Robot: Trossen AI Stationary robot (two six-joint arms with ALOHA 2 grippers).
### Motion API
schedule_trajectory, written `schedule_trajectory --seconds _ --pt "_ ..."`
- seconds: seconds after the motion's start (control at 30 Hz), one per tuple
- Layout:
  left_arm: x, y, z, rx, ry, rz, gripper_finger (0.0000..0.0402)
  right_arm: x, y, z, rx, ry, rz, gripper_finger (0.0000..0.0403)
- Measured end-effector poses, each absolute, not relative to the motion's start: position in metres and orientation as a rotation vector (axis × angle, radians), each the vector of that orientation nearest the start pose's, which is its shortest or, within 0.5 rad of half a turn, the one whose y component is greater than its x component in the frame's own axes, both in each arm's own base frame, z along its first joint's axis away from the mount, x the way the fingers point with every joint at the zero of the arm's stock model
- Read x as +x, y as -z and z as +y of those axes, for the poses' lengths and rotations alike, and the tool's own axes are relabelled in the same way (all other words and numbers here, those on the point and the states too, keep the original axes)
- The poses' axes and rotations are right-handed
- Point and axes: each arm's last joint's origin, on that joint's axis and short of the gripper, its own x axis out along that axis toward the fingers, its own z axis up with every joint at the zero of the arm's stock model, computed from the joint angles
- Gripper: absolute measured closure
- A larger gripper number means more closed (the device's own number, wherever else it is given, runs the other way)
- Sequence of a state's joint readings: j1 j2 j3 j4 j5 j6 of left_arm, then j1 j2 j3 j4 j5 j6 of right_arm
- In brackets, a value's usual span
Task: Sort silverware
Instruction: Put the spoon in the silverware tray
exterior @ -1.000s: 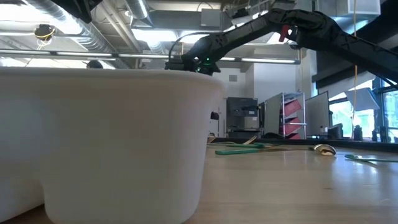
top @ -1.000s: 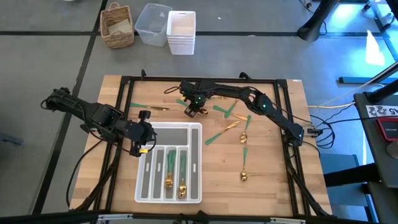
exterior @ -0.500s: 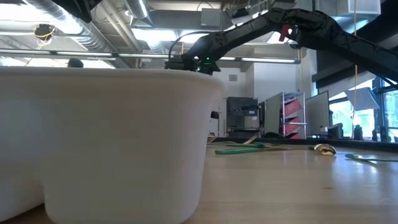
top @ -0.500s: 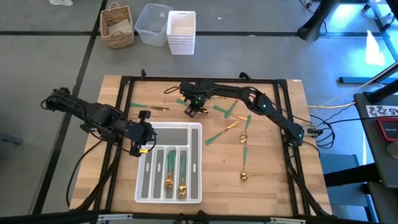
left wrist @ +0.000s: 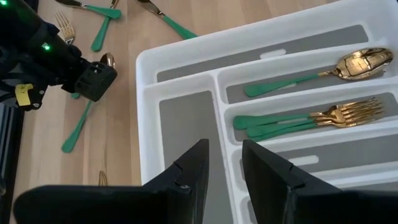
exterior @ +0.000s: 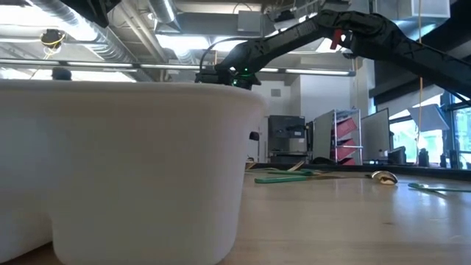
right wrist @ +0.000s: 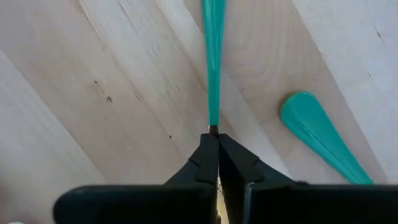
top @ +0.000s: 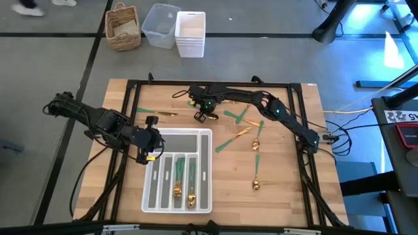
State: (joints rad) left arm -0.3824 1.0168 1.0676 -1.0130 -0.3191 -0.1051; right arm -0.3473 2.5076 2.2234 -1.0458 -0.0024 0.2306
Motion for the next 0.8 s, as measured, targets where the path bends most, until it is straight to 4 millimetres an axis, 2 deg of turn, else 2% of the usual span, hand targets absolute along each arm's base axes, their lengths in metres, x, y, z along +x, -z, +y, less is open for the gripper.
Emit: schedule_trajectory --seconds 0.47,0.67,0.8 --pt "0.1680 -0.3224 -0.0578 0.232 0.010 0.900 0.0312 0.4777 -0.1552 -0.1719 0.447 0.419 1.281 0.0396" --pt "0.1680 -0.3224 -0.0578 0.232 0.010 0.901 0.0312 0.4778 -0.1552 -0.1719 0.430 0.447 1.281 0.0378" --pt "0.1680 -0.3224 -0.0578 0.232 0.010 0.901 0.0312 0.4783 -0.1552 -0.1725 0.454 0.467 1.268 0.0350"
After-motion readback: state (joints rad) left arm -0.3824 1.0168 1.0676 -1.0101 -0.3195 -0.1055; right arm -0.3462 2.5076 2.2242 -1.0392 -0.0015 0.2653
